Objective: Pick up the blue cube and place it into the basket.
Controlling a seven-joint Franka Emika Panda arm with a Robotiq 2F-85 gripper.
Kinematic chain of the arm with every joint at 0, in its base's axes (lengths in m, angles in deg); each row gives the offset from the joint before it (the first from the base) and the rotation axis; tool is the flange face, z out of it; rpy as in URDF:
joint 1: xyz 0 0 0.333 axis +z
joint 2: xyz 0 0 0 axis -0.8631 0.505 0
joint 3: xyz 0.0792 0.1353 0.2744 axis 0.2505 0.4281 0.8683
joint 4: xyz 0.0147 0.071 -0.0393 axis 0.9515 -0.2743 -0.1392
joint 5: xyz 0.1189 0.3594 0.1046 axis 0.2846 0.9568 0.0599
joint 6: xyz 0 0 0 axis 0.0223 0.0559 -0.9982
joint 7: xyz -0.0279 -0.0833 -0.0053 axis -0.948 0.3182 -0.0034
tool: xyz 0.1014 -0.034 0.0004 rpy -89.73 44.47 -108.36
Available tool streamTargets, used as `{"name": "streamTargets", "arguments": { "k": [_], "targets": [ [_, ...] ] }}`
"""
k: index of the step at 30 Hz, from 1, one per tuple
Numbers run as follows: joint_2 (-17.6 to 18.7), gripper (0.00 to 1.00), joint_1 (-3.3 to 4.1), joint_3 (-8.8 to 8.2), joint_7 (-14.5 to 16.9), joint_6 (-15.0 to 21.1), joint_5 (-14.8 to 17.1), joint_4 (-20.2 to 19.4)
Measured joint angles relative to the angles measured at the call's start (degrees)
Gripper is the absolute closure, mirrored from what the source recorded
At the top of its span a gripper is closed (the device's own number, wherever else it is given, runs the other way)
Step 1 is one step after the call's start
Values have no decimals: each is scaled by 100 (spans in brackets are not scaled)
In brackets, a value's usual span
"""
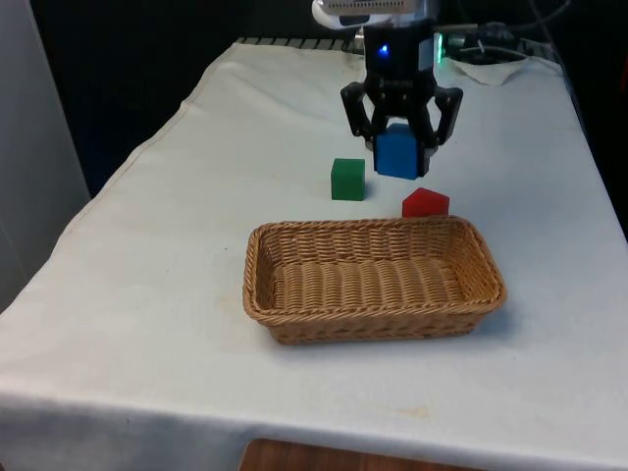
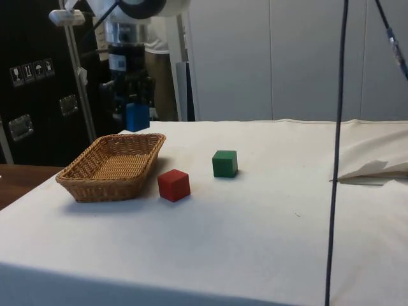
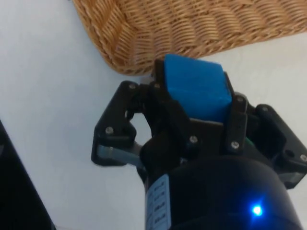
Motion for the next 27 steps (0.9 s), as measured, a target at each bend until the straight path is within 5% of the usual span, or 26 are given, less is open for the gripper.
{"name": "streamTargets", "arguments": {
  "k": [20,27],
  "targets": [
    [796,100,0,-6,619,-11,0,888],
    [1346,100,-34,-63,751,-17,63,1467]
  ]
}}
